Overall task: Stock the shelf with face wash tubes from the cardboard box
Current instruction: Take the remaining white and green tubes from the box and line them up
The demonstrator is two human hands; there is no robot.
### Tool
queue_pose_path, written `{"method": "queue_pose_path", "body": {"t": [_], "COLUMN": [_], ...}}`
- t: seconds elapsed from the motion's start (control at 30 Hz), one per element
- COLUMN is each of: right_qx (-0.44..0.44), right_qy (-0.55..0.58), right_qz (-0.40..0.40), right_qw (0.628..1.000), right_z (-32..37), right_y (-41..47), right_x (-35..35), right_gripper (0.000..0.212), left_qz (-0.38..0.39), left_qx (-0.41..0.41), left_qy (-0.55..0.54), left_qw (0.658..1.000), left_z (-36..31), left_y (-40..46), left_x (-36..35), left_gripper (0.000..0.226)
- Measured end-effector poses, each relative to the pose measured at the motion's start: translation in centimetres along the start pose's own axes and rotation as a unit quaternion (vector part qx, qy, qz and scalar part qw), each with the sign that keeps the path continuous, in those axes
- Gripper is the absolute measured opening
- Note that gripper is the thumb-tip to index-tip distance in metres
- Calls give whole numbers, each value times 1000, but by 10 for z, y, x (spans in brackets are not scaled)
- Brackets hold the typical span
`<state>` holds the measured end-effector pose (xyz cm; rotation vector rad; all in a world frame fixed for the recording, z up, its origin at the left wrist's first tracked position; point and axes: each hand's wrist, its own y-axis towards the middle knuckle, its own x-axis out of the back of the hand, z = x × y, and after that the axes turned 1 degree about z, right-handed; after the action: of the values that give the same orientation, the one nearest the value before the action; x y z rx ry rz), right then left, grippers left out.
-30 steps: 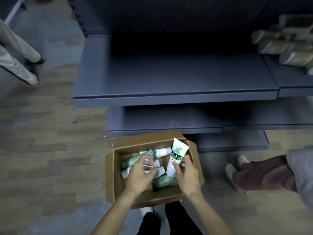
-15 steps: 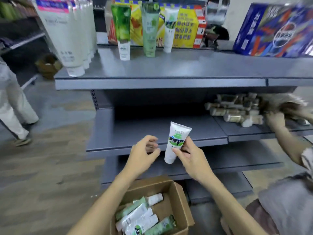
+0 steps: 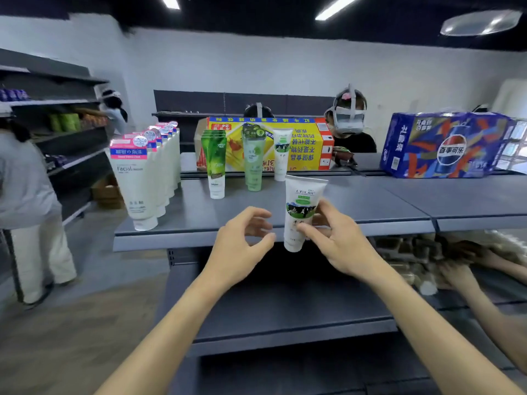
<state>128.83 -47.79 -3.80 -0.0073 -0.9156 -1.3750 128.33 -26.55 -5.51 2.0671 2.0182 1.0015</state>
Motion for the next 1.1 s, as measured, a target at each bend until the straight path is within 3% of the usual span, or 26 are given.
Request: {"method": "queue_pose_path", "body": {"t": [0.43,0.6,0.77,0.97,1.1], "right_qx": [2,2,6,17,-7], "right_qy": [8,39,71,32,78], "right_qz": [57,85,92,68,66], "right_qw": [998,996,993,997,995], "right_z": [-85,-114,-130,-143,-149], "right_y": [122,170,206,230,241], "right_x": [36,35,28,23,23], "right_gripper": [39,21,21,32,32], "left_qz": [-87,-105,-111,-114,-101], "left_qx": [20,34,50,46,23], "left_qy": [55,60,83,100,130], "left_qw": [995,992,989,987,986], "left_z": [2,9,17,23,27], "left_y": [77,107,136,155,166], "left_x": [-39,-54,-63,-73,-75], "left_gripper": [24,24,25,27,28]}}
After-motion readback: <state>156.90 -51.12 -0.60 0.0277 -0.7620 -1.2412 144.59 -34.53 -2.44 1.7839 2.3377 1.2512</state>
